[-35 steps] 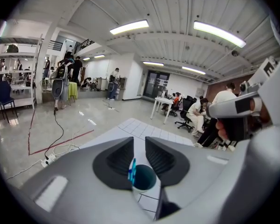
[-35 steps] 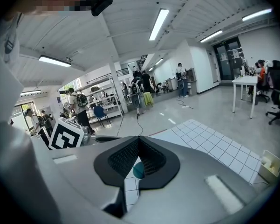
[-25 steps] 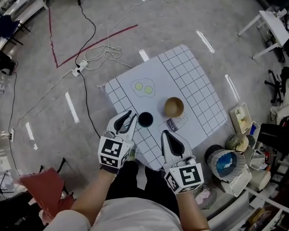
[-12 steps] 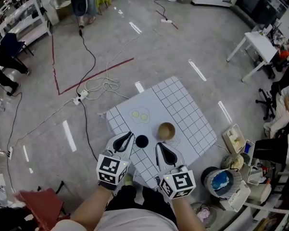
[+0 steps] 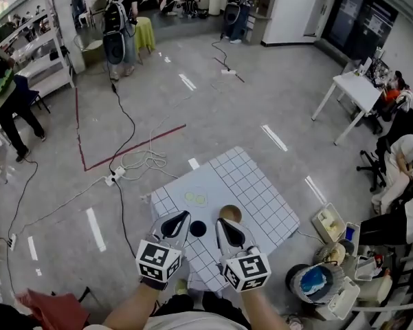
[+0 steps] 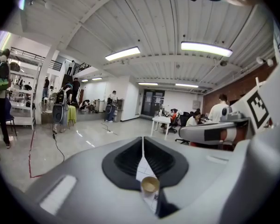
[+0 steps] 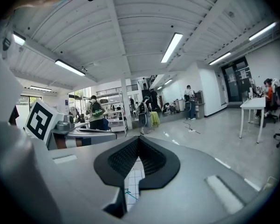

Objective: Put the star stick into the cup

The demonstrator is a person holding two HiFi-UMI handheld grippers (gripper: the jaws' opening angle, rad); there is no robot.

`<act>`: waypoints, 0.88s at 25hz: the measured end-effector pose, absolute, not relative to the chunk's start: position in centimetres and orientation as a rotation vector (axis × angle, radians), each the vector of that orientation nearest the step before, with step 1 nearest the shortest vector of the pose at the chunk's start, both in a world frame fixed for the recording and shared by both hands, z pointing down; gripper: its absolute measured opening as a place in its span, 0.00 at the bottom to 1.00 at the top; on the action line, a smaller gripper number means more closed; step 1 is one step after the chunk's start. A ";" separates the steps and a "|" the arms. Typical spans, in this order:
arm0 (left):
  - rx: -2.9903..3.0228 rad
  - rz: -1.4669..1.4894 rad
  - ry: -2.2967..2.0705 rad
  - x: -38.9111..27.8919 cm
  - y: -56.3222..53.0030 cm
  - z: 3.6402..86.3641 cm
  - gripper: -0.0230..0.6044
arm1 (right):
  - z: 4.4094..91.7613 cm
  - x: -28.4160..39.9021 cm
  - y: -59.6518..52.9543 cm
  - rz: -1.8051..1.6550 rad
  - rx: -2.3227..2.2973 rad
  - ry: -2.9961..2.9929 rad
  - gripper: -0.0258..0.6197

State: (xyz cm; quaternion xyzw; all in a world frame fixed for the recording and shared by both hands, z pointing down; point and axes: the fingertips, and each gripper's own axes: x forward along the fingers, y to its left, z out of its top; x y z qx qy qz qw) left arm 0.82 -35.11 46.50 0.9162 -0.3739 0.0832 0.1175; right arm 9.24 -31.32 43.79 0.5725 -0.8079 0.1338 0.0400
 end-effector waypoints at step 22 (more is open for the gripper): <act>2.781 0.040 -1.038 3.0 -32.7 36.2 0.05 | 34.8 9.9 -31.2 0.147 1.783 -2.564 0.06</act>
